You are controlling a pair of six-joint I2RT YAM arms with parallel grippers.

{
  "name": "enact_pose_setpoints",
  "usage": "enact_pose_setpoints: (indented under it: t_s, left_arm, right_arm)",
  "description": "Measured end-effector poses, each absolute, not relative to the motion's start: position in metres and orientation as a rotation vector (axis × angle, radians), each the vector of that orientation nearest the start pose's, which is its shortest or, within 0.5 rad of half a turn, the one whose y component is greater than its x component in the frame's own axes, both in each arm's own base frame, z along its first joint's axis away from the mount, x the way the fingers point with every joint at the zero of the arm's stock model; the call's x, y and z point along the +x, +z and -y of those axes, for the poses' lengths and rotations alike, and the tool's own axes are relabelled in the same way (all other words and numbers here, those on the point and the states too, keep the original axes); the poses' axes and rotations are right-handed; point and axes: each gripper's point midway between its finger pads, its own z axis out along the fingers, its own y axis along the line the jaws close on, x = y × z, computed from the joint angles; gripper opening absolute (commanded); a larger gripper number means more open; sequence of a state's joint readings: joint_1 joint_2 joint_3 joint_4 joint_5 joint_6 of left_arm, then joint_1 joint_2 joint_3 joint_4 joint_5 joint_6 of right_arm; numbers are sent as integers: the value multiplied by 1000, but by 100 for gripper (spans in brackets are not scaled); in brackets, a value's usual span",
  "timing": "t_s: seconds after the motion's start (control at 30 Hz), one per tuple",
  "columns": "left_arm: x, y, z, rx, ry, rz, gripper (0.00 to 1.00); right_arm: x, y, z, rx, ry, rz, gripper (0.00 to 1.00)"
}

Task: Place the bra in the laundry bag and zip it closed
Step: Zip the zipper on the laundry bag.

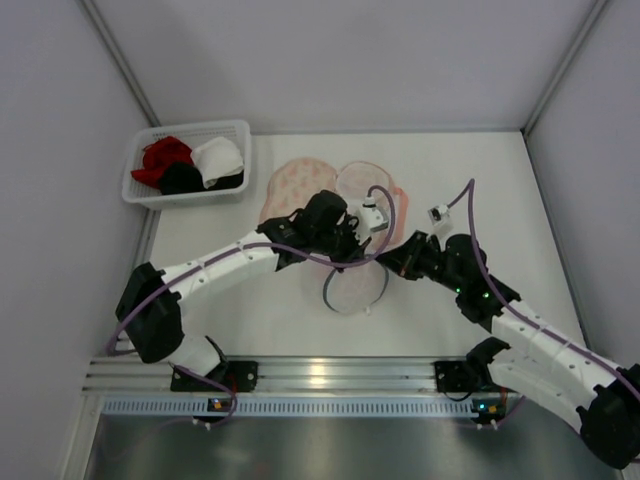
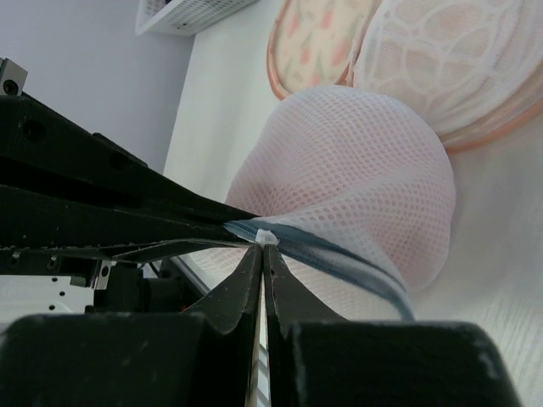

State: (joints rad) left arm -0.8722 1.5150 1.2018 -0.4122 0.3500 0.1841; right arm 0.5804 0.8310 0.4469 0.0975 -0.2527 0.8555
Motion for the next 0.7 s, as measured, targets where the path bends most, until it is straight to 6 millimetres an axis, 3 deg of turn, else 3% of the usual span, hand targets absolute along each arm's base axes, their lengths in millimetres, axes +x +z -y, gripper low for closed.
enact_pose_setpoints:
  t_s: [0.2, 0.43, 0.6, 0.63, 0.7]
  left_arm:
    - [221, 168, 340, 1155, -775, -1934, 0]
    - [207, 214, 301, 742, -875, -1783, 0]
    - [201, 216, 283, 521, -961, -1743, 0]
    - [200, 212, 282, 497, -973, -1748, 5]
    - [198, 204, 281, 475, -986, -1765, 39]
  right_arm:
    - [220, 177, -223, 130, 1139, -2039, 0]
    - [223, 175, -218, 163, 1106, -2038, 0]
    - [215, 173, -212, 169, 1113, -2014, 0]
    - [213, 172, -211, 169, 1112, -2016, 0]
    - [211, 170, -209, 163, 1111, -2017, 0]
